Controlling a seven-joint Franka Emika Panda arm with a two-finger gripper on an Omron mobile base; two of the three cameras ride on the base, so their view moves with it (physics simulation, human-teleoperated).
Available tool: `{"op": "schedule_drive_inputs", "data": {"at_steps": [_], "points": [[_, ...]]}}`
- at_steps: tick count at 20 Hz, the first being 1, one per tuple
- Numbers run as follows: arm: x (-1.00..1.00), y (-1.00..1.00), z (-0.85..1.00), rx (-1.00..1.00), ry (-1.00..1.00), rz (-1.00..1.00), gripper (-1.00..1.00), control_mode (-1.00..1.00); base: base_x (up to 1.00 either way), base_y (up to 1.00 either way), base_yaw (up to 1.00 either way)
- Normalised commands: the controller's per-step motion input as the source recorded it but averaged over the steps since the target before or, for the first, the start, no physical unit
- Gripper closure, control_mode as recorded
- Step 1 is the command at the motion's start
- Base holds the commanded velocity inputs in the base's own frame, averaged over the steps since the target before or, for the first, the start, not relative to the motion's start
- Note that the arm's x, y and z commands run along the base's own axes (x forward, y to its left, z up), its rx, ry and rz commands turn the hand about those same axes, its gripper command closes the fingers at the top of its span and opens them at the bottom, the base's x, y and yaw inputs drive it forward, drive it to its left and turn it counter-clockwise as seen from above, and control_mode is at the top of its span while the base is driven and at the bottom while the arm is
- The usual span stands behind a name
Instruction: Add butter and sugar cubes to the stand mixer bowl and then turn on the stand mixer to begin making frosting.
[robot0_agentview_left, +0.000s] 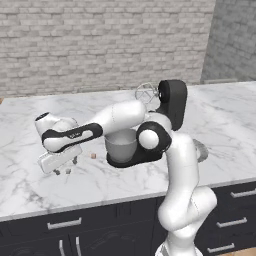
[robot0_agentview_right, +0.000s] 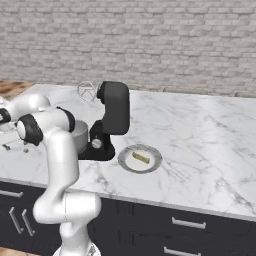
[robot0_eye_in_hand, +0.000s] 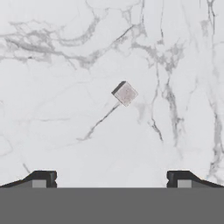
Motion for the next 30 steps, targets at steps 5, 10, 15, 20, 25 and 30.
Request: {"op": "schedule_drive_inputs", "data": {"at_steps": [5, 10, 15, 20, 25, 30], "points": [[0.25, 0.00, -0.16, -0.03, 0.00, 0.00, -1.00, -1.00, 0.00, 0.00, 0.00], [0.22, 0.00, -0.34, -0.06, 0.00, 0.00, -1.00, -1.00, 0.00, 0.00, 0.00], [0.21, 0.00, -0.31, -0.01, 0.00, 0.00, -1.00, -1.00, 0.00, 0.00, 0.00], [0.18, 0.00, -0.20, 0.00, 0.00, 0.00, -1.00, -1.00, 0.00, 0.00, 0.00], [0.13, -0.01, -0.19, 0.00, 0.00, 0.00, -1.00, -1.00, 0.00, 0.00, 0.00], [0.04, -0.06, -0.18, 0.00, 0.03, 0.00, -1.00, -1.00, 0.00, 0.00, 0.00]]}}
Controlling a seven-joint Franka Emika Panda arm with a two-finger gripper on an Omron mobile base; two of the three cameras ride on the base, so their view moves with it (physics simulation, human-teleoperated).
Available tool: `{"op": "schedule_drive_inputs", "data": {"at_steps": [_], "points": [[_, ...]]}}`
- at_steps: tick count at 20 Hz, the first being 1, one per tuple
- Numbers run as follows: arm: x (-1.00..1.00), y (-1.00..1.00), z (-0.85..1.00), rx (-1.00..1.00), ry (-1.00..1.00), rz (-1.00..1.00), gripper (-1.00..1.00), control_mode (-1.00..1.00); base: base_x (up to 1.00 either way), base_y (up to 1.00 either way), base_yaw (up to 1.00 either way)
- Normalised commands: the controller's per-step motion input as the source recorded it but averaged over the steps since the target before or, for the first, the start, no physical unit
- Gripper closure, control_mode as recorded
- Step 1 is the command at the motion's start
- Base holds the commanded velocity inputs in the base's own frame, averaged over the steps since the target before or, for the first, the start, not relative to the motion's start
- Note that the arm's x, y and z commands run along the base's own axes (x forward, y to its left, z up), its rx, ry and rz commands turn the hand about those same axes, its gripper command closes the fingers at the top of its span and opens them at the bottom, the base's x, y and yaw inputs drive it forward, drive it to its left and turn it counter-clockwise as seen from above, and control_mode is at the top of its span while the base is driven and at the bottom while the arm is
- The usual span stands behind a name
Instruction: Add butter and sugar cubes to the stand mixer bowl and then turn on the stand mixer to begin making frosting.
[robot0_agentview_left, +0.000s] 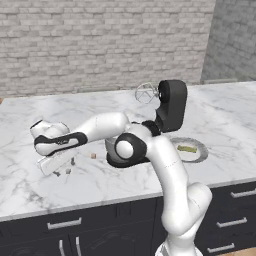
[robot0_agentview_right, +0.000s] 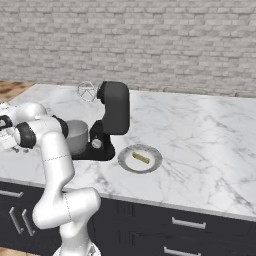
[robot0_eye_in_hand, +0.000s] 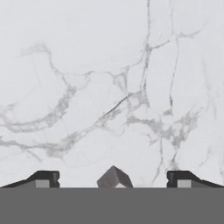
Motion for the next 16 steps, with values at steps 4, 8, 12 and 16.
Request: {"op": "schedule_drive_inputs", "data": {"at_steps": [4, 8, 12, 16], "points": [[0.00, -0.23, -0.14, 0.00, 0.04, 0.00, -1.00, -1.00, 0.00, 0.00, 0.00], [0.00, -0.46, -0.06, 0.00, 0.03, 0.00, -1.00, -1.00, 0.00, 0.00, 0.00], [0.00, -0.38, -0.10, 0.00, 0.06, 0.00, -1.00, -1.00, 0.00, 0.00, 0.00], [0.00, -0.07, -0.20, 0.00, 0.09, 0.00, -1.00, -1.00, 0.00, 0.00, 0.00]]}}
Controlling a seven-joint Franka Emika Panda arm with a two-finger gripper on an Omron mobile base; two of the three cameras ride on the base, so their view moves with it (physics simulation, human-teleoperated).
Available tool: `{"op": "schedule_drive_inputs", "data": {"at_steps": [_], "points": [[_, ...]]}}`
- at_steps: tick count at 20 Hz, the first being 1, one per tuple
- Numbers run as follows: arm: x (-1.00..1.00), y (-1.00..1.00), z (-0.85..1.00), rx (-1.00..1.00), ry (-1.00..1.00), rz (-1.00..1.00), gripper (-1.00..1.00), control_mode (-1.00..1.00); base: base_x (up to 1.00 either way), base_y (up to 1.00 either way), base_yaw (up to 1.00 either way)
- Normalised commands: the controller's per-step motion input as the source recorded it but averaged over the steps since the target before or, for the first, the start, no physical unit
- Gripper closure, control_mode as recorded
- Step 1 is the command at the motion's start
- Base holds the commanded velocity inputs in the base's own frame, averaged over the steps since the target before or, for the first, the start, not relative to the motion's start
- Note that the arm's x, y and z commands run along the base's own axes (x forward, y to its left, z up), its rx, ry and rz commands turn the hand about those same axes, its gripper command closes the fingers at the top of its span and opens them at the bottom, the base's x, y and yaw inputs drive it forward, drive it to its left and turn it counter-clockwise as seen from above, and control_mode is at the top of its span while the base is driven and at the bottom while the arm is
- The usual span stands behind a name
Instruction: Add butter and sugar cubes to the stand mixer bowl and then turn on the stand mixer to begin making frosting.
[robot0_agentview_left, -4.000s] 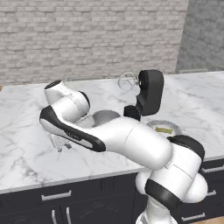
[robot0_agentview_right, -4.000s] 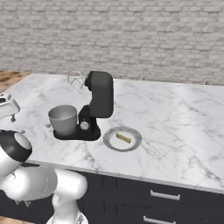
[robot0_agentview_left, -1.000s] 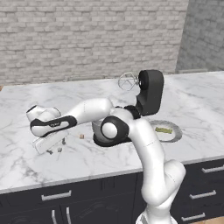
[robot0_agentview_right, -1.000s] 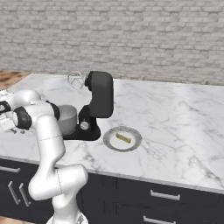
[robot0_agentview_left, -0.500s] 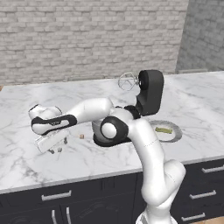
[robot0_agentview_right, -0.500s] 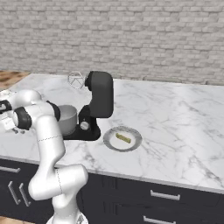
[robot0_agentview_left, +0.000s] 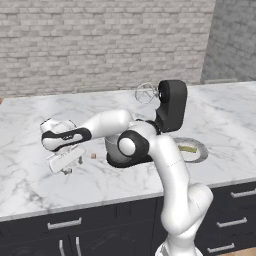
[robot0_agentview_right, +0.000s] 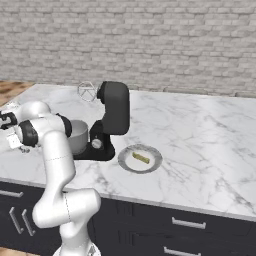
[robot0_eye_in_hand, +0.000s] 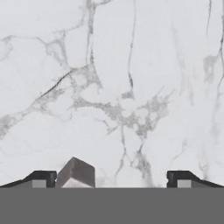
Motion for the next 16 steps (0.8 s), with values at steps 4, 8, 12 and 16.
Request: {"op": "schedule_drive_inputs", "data": {"at_steps": [4, 8, 12, 16], "points": [[0.00, 0.00, -0.24, 0.00, 0.14, 0.00, -1.00, -1.00, 0.00, 0.00, 0.00], [0.00, 0.00, -0.28, 0.00, 0.16, 0.00, -1.00, -1.00, 0.00, 0.00, 0.00], [0.00, 0.01, -0.37, 0.00, 0.14, 0.00, -1.00, -1.00, 0.00, 0.00, 0.00], [0.00, 0.10, -0.39, 0.00, 0.12, 0.00, 1.00, -1.00, 0.00, 0.00, 0.00]]}}
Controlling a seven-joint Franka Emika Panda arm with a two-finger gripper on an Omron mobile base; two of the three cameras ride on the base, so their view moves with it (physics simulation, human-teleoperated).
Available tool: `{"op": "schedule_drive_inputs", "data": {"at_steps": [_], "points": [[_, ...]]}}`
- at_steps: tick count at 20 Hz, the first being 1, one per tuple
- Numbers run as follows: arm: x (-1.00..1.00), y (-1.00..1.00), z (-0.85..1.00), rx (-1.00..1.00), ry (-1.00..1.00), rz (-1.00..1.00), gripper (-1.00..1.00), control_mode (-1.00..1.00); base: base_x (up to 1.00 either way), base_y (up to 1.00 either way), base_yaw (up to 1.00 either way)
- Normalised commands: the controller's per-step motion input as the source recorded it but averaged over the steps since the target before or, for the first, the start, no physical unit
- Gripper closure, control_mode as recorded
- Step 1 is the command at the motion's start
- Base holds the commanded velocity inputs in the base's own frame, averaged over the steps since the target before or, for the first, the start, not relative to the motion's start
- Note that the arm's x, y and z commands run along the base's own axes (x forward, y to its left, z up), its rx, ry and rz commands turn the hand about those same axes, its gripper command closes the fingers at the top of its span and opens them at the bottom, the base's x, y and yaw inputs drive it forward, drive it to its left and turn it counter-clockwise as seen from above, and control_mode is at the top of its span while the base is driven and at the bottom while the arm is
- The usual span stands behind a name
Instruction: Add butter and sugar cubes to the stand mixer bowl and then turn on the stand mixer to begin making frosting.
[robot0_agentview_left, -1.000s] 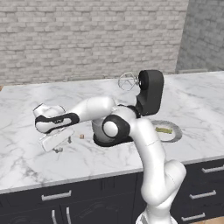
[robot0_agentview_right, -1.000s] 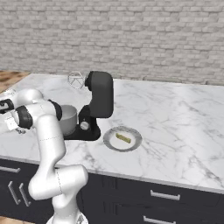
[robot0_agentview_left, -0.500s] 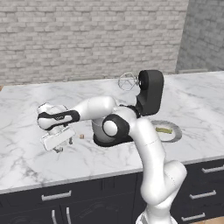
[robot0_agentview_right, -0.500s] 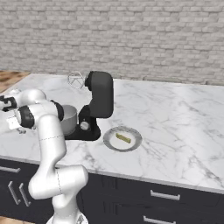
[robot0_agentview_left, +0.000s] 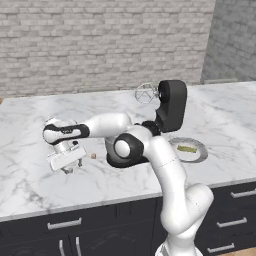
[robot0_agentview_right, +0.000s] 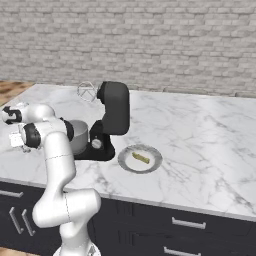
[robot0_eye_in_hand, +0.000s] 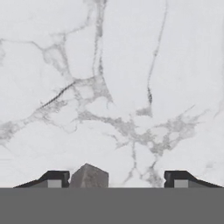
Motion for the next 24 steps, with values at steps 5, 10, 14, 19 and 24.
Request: {"op": "schedule_drive_inputs", "data": {"at_steps": [5, 10, 14, 19, 24], "points": [[-0.02, 0.07, -0.30, 0.00, 0.04, 0.00, 1.00, -1.00, 0.00, 0.00, 0.00], [-0.22, 0.01, -0.13, 0.00, 0.00, 0.00, 1.00, -1.00, 0.00, 0.00, 0.00], [-0.42, 0.00, 0.00, 0.00, 0.00, 0.00, 1.00, -1.00, 0.00, 0.00, 0.00], [-0.82, -0.06, 0.48, 0.08, -0.03, 0.00, 1.00, -1.00, 0.00, 0.00, 0.00], [-0.68, -0.34, 1.00, 0.15, -0.15, 0.00, 1.00, -1.00, 0.00, 0.00, 0.00]]}}
